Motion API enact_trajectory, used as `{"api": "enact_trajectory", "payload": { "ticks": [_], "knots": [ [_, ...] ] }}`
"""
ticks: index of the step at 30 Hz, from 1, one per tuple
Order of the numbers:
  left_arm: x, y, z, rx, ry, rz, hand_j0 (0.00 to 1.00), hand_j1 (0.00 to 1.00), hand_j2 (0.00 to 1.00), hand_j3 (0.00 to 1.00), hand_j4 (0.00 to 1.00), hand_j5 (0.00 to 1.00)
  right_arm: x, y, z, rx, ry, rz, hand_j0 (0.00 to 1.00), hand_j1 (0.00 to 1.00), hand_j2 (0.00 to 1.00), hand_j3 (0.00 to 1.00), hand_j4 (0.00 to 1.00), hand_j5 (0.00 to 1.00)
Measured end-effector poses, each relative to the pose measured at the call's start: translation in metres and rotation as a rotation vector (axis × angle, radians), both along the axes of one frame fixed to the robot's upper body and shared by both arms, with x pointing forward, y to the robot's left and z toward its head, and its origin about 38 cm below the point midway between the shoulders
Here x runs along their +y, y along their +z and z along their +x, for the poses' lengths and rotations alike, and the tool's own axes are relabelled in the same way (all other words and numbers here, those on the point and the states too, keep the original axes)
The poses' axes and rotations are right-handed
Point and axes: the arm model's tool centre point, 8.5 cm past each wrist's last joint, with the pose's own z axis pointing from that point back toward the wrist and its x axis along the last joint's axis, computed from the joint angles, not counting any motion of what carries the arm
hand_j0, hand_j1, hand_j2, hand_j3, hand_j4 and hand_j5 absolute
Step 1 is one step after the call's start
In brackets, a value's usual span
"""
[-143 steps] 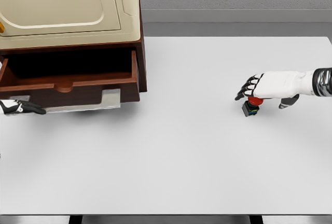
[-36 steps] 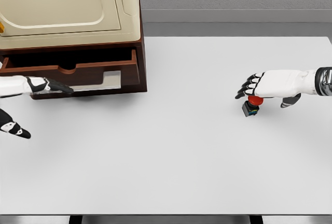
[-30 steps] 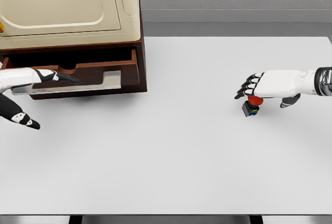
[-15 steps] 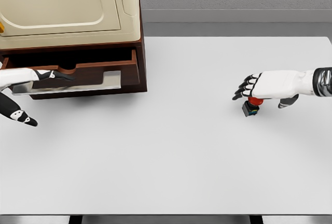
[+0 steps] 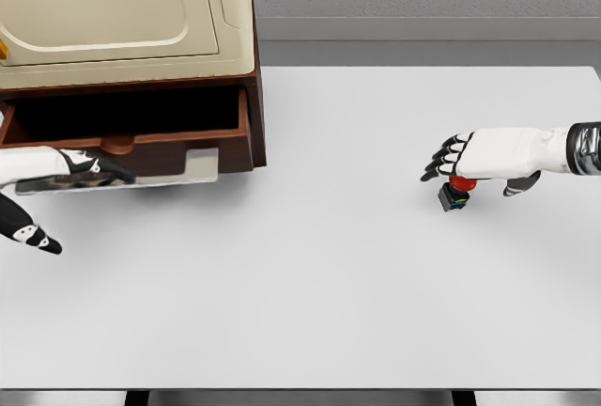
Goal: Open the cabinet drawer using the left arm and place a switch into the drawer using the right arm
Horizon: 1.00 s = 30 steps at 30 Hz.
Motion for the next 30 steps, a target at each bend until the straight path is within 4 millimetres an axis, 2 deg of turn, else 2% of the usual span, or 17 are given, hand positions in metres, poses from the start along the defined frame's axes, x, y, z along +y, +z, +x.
{"api": "enact_trajectory", "payload": {
  "ticks": [13,19,30],
  "knots": [
    [0.000,0.001,-0.014,0.003,-0.054,0.015,1.00,1.00,1.00,1.00,1.00,1.00,-0.001,0.000,-0.001,0.001,0.001,-0.002,1.00,1.00,1.00,1.00,1.00,1.00],
    [0.000,0.003,-0.016,-0.014,-0.080,0.028,1.00,1.00,1.00,1.00,1.00,1.00,-0.003,0.001,-0.003,0.001,-0.001,-0.008,0.95,0.95,0.95,0.95,0.95,0.95],
    [0.002,0.004,-0.023,-0.031,-0.143,0.055,1.00,1.00,1.00,1.00,1.00,1.00,-0.005,-0.003,0.000,0.006,-0.014,-0.009,0.96,0.96,0.96,0.96,0.96,0.96]
  ]
}}
